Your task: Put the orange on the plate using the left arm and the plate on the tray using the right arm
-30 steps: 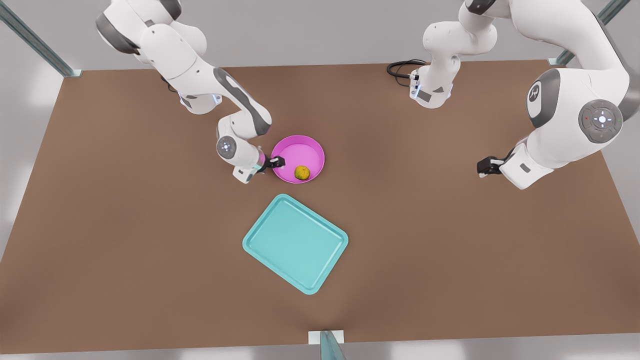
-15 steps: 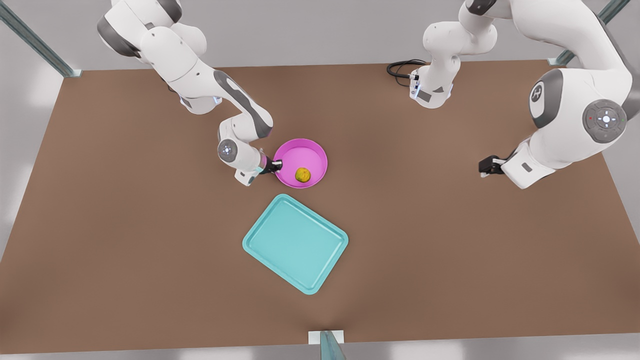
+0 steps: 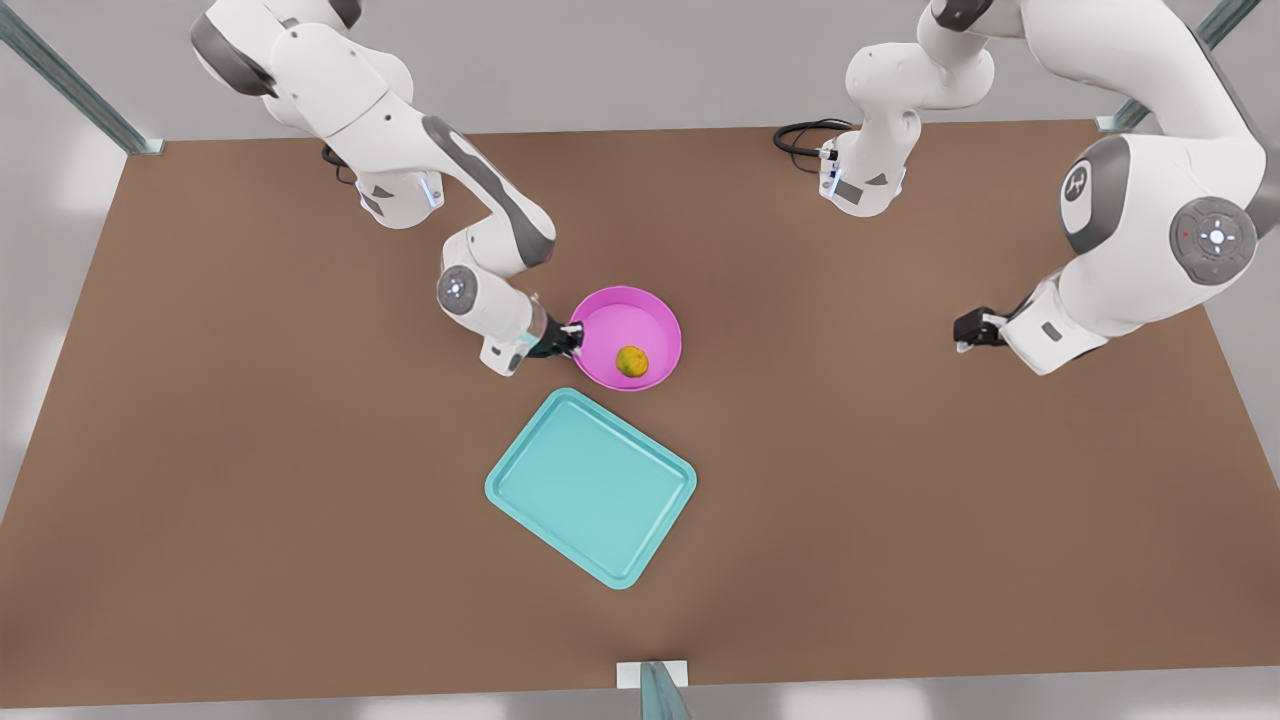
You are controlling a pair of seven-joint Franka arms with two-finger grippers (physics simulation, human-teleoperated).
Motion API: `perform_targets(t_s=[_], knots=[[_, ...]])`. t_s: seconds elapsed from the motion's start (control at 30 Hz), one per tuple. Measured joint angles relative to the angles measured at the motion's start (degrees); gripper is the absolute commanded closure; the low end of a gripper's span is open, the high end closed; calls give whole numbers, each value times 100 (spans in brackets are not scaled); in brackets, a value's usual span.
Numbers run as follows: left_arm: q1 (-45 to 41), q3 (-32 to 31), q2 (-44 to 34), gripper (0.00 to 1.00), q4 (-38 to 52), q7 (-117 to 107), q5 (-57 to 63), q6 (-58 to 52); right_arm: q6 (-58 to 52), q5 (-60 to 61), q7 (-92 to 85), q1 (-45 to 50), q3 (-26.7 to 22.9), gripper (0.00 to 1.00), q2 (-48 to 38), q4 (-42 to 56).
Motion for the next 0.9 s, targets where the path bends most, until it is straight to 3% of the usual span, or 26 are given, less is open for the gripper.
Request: perform_targets(t_s=[0.33, 0.7, 0.9], knots=[[-11, 16, -162, 0, 10, -54, 15, 6, -20, 42, 13, -27, -879, 79, 1018, 1906], [-4, 9, -45, 0, -4, -110, 55, -204, 30, -8, -19, -22, -1497, 79, 1349, 2200], [0, 9, -25, 0, -4, -127, 35, -282, 44, -19, -66, 18, -1555, 79, 1388, 2301]])
